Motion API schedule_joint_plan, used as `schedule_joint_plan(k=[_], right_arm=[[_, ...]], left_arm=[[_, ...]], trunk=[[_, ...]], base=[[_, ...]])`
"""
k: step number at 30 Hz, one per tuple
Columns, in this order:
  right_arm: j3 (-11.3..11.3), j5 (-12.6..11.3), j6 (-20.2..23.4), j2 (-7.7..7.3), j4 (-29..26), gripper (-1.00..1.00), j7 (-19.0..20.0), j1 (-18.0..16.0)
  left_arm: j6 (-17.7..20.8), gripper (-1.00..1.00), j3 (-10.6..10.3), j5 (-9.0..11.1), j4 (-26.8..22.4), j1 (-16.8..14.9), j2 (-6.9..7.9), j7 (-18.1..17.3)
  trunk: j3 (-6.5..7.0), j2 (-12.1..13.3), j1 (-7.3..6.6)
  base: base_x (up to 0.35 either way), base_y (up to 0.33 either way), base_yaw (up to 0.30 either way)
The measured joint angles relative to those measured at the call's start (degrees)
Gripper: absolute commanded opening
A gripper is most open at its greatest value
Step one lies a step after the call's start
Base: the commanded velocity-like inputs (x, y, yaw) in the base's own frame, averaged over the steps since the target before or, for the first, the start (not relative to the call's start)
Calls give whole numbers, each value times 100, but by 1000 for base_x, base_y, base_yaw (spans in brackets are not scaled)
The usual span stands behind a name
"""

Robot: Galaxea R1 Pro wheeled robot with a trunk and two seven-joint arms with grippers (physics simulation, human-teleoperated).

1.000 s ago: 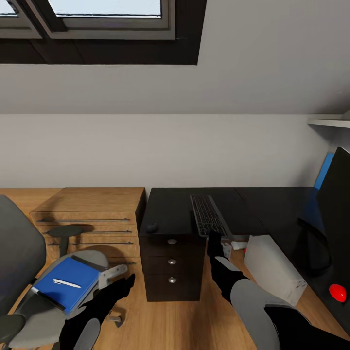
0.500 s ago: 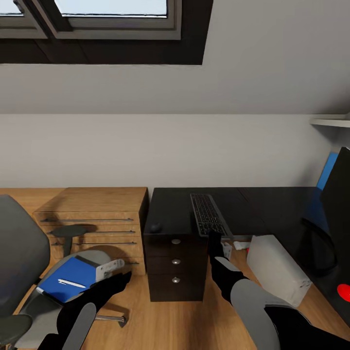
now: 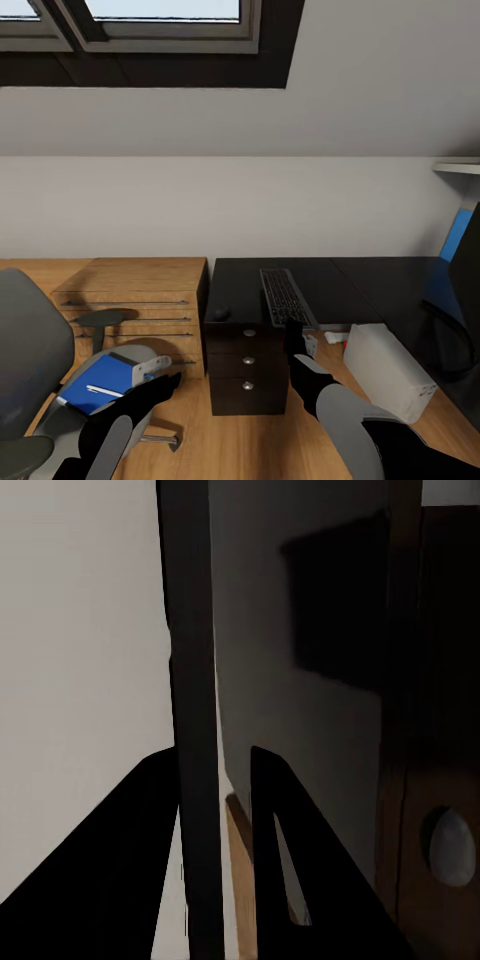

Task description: In the bedroom, organize the workspace by keeping the computer under the desk, ensuring the monitor is on the desk, placing the keyboard on the desk next to the monitor, placing the mouse on the desk next to the keyboard, moving the folder from the swivel chair onto the desk next to the mouse, stacking the notebook on top of the folder with the pen on top of the notebook, and positioning the swivel chair next to the desk.

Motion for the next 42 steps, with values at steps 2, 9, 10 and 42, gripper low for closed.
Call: schedule_joint_plan(k=[2,9,10,42], right_arm=[[-16,-2,2,0,3,-100,-1,0],[-19,-7,16,0,14,-100,-5,0],[-20,-5,15,0,14,-100,-6,0],[-18,-1,21,0,92,-100,1,0]], left_arm=[[4,100,0,1,0,0,-2,0],[10,100,0,5,0,0,-4,0],[10,100,0,5,0,0,-4,0],[19,100,0,11,0,0,-6,0]], trunk=[[0,0,0],[0,0,0],[2,0,0],[122,0,0]], base=[[0,16,0],[0,1,0],[0,0,0],[0,0,0]])
